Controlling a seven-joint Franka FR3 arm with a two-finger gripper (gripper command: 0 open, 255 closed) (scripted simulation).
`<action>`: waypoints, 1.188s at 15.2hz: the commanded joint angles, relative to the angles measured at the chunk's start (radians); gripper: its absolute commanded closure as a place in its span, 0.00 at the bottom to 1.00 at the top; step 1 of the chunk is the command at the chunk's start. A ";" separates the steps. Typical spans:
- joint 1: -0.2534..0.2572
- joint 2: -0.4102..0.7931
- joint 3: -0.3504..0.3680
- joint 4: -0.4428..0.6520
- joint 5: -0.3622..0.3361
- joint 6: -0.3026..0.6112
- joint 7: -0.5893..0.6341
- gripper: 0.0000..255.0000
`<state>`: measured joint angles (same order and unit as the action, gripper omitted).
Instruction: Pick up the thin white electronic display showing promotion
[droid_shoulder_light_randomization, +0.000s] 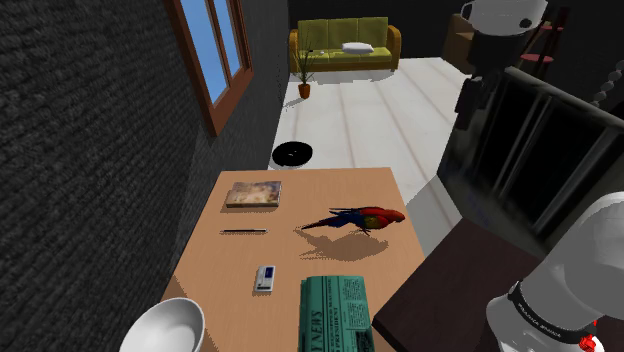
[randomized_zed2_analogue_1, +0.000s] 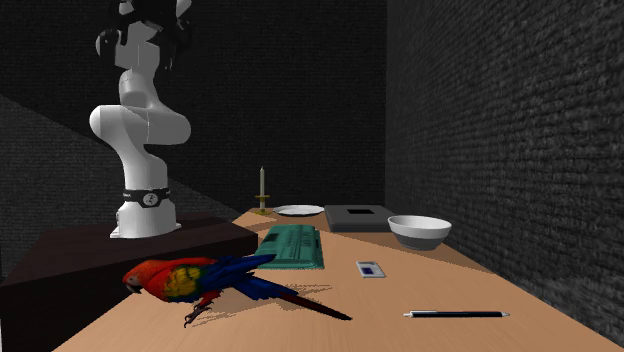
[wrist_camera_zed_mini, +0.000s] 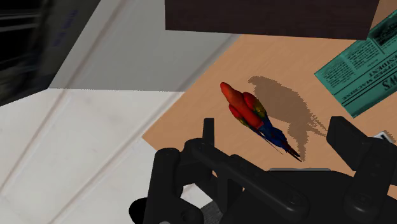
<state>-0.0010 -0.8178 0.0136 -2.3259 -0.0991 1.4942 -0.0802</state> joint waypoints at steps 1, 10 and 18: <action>0.000 0.000 0.000 0.000 0.000 0.000 0.000 0.00; 0.021 0.056 0.163 -0.167 0.131 0.213 0.264 0.00; 0.031 0.230 0.320 -0.217 0.220 0.440 0.494 0.00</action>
<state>0.0298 -0.6133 0.3126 -2.5392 0.1114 1.9031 0.3816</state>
